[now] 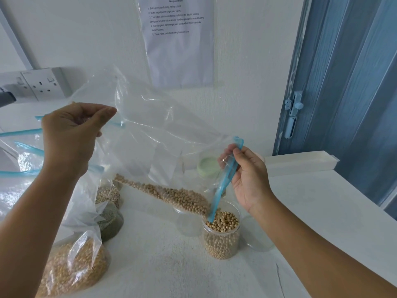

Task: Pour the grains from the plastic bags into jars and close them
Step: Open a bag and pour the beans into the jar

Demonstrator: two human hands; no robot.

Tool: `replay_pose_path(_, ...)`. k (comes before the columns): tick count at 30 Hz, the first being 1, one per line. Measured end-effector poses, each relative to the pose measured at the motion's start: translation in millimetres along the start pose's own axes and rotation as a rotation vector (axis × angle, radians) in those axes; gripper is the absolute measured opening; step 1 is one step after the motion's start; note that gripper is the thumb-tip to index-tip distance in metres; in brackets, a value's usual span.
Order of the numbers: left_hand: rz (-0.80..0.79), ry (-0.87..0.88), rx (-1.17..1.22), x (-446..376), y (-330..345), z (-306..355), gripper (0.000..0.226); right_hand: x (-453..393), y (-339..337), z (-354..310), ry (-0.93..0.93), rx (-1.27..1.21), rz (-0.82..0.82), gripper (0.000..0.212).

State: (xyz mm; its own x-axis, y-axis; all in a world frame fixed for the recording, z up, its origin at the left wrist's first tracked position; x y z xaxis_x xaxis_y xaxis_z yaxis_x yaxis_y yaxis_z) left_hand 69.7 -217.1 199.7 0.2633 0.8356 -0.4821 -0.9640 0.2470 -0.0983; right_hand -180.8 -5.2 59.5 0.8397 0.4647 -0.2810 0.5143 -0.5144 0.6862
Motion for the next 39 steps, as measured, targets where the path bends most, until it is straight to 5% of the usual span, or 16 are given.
replay_pose_path(39,0.003,0.013,-0.027,1.6,6.4,2.8,0.011,-2.4,-4.7,1.6,-0.007,0.039,0.011,0.02)
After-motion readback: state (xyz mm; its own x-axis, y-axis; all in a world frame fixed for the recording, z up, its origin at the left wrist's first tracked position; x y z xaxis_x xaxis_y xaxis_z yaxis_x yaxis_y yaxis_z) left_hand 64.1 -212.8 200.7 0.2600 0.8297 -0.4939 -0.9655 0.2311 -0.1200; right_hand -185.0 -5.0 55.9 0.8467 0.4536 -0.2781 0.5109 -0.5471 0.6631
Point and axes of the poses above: each hand's wrist, its own x-axis away from the middle knuckle, its own y-axis out of the palm, z = x × y, the point moved 5 cm from there along -x, towards the middle knuckle, and after that the axes turned 14 degrees about -y, right-handed, at the moved point
